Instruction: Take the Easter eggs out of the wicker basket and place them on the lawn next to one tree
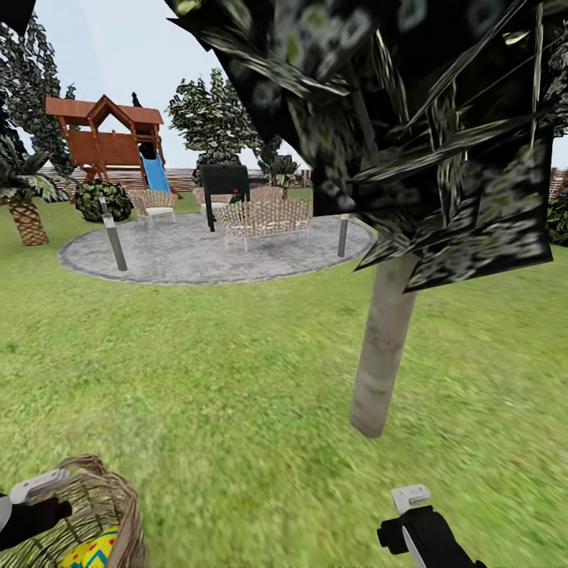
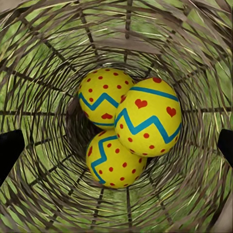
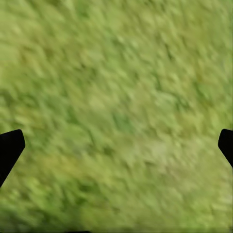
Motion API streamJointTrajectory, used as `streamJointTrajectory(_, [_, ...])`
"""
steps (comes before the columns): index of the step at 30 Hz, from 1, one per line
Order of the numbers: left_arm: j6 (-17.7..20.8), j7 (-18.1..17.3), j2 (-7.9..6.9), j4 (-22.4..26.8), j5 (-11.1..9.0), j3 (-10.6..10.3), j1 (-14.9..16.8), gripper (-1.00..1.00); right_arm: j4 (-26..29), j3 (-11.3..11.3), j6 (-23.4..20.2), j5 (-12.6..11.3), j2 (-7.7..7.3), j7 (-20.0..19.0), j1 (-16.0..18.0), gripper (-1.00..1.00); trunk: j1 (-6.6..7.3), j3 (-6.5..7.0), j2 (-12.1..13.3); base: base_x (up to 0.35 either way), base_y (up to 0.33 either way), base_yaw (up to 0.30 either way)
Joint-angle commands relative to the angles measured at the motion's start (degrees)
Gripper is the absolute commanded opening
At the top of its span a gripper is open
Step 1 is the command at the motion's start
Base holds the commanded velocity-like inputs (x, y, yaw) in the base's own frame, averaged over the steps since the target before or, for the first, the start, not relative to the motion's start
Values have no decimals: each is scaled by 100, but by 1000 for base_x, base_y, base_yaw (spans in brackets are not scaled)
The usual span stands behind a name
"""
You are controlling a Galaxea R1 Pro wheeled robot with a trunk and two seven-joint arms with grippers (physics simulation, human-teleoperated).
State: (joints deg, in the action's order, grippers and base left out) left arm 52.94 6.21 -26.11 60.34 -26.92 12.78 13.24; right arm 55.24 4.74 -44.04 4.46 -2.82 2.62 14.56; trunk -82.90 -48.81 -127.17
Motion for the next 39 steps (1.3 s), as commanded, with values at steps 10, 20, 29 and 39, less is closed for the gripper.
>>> streamJointTrajectory(10, [8,54,56,-44,-68,-43,3,100,30,15,-34,34,-16,0,3,100,1,-6,-3,120,-57,0])
streamJointTrajectory(20, [5,56,98,-22,-70,33,3,100,14,19,-30,37,-9,0,3,100,-21,-24,-43,48,-30,0])
streamJointTrajectory(29, [8,56,106,-44,-77,40,3,100,31,14,-25,29,-45,-7,3,100,-218,-185,-404,0,0,0])
streamJointTrajectory(39, [-11,56,107,-40,-77,38,3,100,31,9,-25,28,-52,-15,3,100,-438,-365,-805,0,0,0])
